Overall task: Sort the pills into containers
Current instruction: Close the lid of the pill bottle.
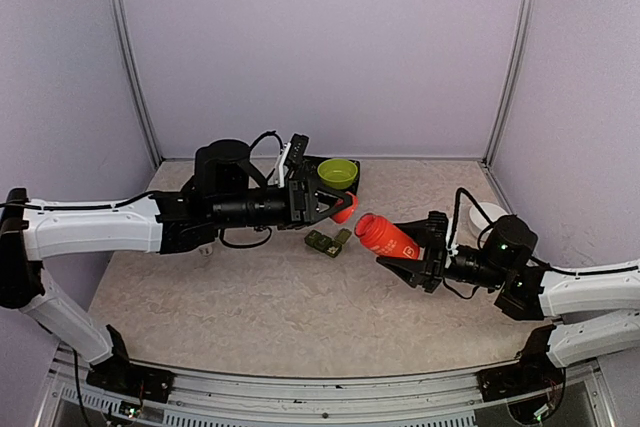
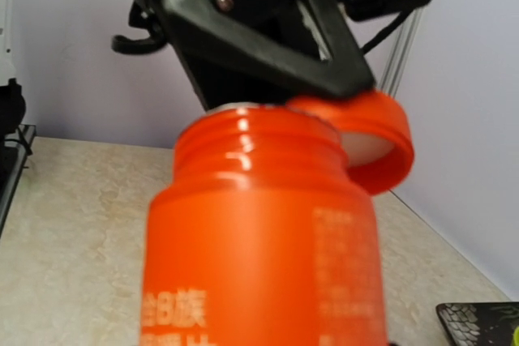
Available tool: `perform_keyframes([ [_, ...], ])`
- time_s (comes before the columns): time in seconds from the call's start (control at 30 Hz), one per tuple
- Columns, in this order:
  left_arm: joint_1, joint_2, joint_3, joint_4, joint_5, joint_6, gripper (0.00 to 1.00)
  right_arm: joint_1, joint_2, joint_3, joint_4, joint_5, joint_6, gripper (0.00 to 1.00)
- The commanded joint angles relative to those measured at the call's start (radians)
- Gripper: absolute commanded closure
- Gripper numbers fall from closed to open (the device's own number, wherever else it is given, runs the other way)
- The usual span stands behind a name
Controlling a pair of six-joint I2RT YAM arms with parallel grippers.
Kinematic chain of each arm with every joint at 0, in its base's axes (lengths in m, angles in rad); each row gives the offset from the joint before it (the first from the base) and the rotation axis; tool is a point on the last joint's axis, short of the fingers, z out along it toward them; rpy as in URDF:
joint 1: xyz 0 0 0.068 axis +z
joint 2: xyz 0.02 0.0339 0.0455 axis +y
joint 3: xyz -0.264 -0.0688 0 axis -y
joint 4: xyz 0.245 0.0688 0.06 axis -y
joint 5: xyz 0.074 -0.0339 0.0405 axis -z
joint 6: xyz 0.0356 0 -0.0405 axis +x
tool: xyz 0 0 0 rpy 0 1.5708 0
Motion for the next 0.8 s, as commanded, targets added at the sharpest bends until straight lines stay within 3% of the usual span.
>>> perform_keyframes([
  [0.0,-0.023,0.005,0.044,0.078,0.061,-0.035,0.47,0.015,0.007,0.038,-0.002,0.043,-0.025,0.82],
  [0.77,-0.083,0.059,0.128,-0.042,-0.041,0.025,0.47,0.024,-0.024,0.056,-0.029,0.108,-0.037,0.83],
])
